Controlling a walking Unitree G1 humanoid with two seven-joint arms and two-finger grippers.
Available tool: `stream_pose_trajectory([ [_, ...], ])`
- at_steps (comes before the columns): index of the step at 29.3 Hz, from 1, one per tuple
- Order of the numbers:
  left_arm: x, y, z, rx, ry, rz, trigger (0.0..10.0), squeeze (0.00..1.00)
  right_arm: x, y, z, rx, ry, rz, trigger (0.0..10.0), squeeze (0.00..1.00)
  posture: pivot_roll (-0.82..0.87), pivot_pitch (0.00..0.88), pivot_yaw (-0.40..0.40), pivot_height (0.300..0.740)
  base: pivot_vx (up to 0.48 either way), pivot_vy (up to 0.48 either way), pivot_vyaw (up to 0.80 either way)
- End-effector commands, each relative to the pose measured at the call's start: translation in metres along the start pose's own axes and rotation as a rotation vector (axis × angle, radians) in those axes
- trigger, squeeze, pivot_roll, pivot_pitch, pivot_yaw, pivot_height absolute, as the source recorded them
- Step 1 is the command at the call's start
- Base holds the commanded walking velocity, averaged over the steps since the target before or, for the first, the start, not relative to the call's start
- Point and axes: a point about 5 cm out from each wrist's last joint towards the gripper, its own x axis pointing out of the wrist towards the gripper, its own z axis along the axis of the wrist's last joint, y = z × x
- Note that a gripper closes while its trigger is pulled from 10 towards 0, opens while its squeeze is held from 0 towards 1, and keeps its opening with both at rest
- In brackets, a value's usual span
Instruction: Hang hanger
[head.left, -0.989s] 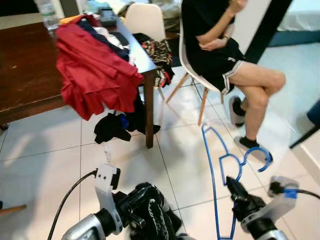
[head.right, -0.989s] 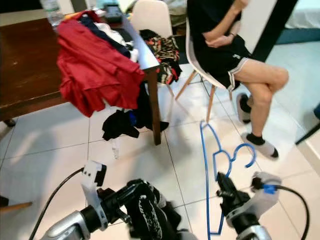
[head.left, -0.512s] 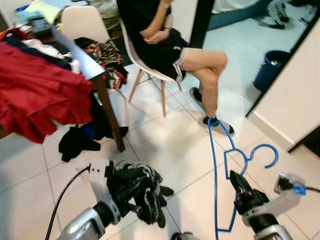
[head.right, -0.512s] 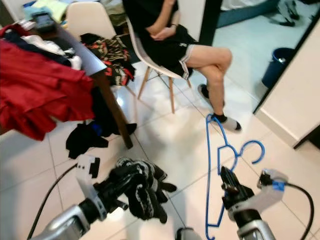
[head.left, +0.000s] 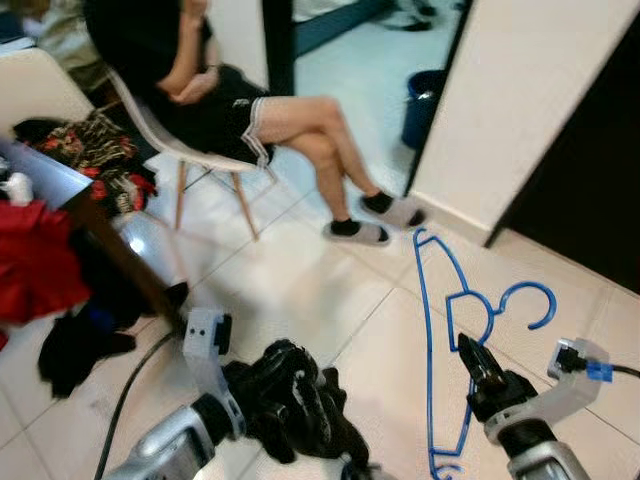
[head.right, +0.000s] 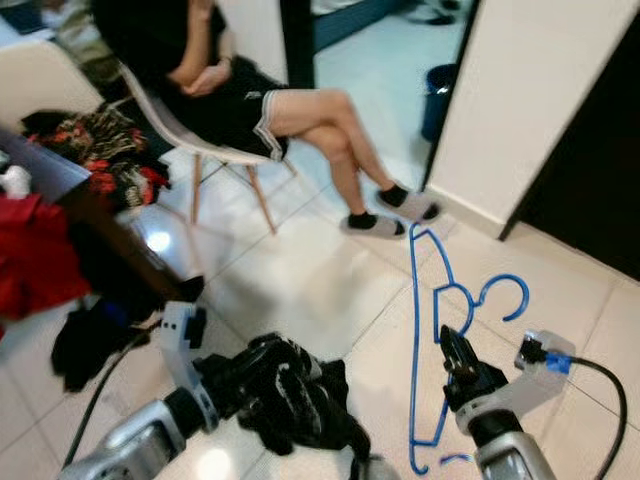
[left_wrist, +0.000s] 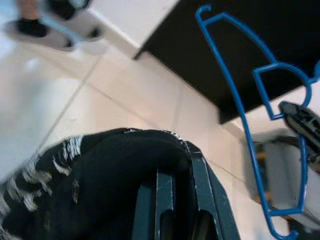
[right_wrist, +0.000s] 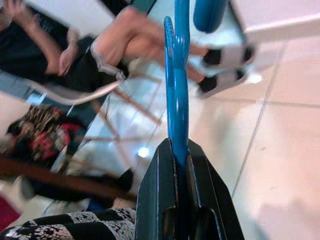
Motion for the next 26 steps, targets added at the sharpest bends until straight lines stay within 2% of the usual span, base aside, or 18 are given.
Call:
stream_pose_trajectory([
  [1, -0.0035, 0.0029, -0.0025, -0.014, 0.008, 0.012, 10.0, 0.0, -0.0023, -0.0009, -0.0046, 0.032, 0.018, -0.008, 10.0, 0.0, -0.02, 0.222, 0.022, 0.74, 0.0, 0.0, -0.8],
  [26, -0.0026, 0.0039, -0.0016, -0.018, 0.016, 0.006, 10.0, 0.0, -0.0013, -0.0003, -0.004, 0.045, 0.021, -0.005, 10.0, 0.0, -0.02, 0.226, 0.027, 0.74, 0.0, 0.0, -0.8],
])
